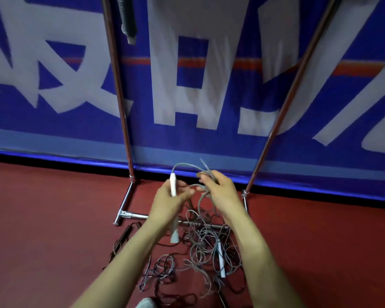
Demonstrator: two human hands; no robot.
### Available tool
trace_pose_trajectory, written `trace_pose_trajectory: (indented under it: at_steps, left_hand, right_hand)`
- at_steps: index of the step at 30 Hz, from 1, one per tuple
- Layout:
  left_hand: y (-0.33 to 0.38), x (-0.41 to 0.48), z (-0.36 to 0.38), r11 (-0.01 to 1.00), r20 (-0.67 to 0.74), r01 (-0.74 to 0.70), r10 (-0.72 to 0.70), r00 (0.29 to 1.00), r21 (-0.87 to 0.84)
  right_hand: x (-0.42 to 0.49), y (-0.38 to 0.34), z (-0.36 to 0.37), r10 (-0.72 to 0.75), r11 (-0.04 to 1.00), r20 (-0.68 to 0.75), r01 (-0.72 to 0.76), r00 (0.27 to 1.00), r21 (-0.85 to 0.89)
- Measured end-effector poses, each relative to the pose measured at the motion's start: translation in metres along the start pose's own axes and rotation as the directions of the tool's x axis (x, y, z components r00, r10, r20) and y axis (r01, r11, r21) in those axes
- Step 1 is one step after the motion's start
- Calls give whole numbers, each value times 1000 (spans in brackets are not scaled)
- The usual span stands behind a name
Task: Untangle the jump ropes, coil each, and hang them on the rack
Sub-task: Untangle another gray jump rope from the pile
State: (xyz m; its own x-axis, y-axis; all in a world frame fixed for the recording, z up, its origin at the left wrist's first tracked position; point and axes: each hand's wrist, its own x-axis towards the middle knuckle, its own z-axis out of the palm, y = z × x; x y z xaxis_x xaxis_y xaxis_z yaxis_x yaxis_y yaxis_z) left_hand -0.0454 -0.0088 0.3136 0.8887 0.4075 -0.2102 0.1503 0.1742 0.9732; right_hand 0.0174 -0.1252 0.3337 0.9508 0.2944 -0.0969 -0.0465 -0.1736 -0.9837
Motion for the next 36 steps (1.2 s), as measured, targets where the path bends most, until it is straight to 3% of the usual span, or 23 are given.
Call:
trace_pose_trajectory:
  at_steps: [4,8,12,16,18,20,23,25,27,30,32,36]
  left_hand:
    - [7,-16,-14,997,-84,-38,32,996,-67]
    - [10,-15,-12,976,-99,-42,21,995,-213]
    - [3,-1,-18,973,-183,-83,43,982,-217]
    - [-11,2,-10,999,-60,-9,12,998,43]
    - [-20,2,-1,980,144,53,-82,986,194]
    - [-30,3,9,941,319,-13,-102,942,339]
    - [-29,3,21,948,244,-52,-28,969,315]
    - [-27,11,21,991,131,24,-41,991,131]
    - [-23,21,17,985,93,95,-82,992,-145]
    - [-17,30,9,921,127,131,-90,988,-366]
    - [-11,30,6,890,181,161,-91,979,-426]
    - [-4,32,-7,902,201,129,-48,978,-412]
  right_hand:
    - [-14,17,-12,5,991,-67,-14,998,-132]
    - [-18,32,-18,76,991,17,-73,997,-110]
    - [-12,39,-33,54,979,-115,-75,992,-192]
    - [-9,29,-48,25,1000,-37,-25,999,6]
    - [-13,23,-45,-1,994,45,-4,999,106]
    - [-15,21,-41,-33,979,78,17,996,201]
    - [-12,25,-38,-50,918,42,29,998,396]
    - [-4,34,-36,0,873,-29,14,1000,487]
    - [2,51,-37,46,943,-72,-19,996,332]
    - [6,82,-29,87,991,204,-63,975,-119]
    - [6,94,-17,132,973,355,-53,926,-225]
    - [6,94,1,103,934,367,37,925,-355]
